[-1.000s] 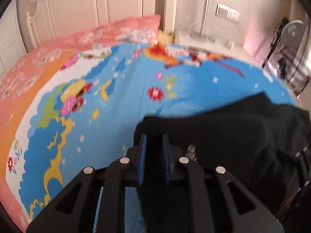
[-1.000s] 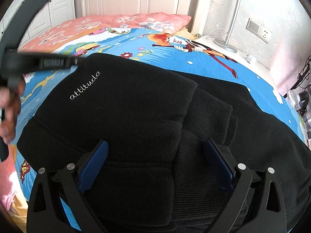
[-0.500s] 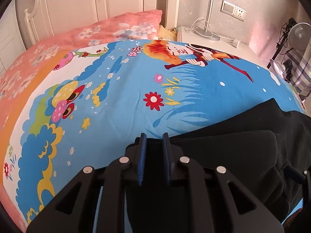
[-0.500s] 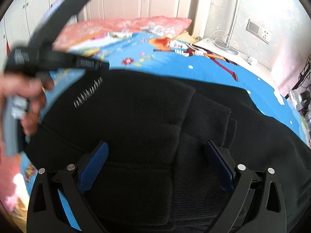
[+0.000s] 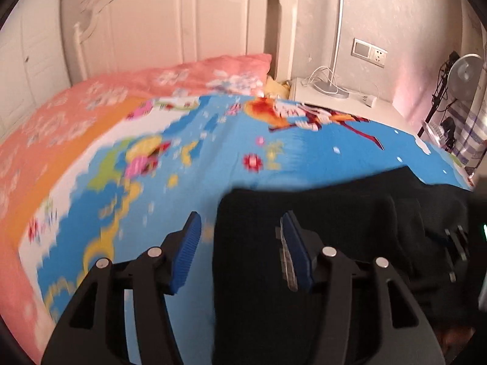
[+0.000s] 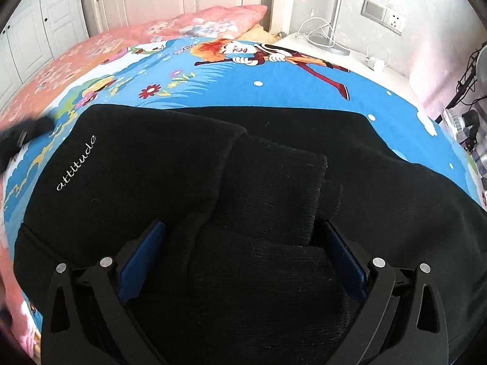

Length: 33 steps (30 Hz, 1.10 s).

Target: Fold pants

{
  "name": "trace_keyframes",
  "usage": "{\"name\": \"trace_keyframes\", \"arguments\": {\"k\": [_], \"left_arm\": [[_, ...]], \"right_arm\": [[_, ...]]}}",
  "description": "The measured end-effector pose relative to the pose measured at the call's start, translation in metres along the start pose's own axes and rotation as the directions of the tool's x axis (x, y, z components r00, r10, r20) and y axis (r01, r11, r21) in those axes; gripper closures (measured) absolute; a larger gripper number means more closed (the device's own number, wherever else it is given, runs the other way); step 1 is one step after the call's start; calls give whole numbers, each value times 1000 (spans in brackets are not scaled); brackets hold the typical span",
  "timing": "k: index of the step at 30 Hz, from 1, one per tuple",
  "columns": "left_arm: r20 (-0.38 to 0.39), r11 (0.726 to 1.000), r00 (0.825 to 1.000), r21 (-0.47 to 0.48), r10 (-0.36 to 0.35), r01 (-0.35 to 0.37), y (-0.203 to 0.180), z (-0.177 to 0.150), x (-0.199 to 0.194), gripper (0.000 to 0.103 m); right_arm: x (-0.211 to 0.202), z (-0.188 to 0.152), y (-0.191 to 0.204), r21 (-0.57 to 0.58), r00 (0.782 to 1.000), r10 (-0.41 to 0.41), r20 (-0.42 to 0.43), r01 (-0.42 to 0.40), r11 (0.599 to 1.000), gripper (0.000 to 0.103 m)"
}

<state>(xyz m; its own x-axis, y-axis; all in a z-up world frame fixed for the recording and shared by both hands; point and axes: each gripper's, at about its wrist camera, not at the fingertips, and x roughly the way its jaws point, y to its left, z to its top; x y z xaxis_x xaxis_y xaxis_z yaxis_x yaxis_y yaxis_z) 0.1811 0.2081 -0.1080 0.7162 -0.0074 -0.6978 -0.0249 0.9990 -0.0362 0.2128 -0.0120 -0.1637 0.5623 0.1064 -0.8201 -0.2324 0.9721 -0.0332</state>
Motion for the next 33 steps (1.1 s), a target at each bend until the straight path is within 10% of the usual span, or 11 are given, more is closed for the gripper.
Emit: {"name": "trace_keyframes", "arguments": {"k": [7,19,23,30,33], "left_arm": [[-61,994,995,-88,-74,69,16,-72,-1,55],[-56,991,996,-118,-73,66,26,-76,5,39],[-37,986,994,-137,-101,95,31,-75,-1,39],[55,986,988,-82,-144,148,36,-87,-45,82],[26,970,980,-140,-199,200,48,-94,-42,81]], "right_arm": [[0,-2,2,-6,1000,2,11,-2,1000,5],[-67,-23,15,-62,990,21,141,-12,998,5],[-46,-46,16,-81,998,11,56,-6,997,5],[-42,-49,15,-79,997,27,70,-21,997,5],[-42,-49,14,-71,997,29,70,-24,997,5]]}}
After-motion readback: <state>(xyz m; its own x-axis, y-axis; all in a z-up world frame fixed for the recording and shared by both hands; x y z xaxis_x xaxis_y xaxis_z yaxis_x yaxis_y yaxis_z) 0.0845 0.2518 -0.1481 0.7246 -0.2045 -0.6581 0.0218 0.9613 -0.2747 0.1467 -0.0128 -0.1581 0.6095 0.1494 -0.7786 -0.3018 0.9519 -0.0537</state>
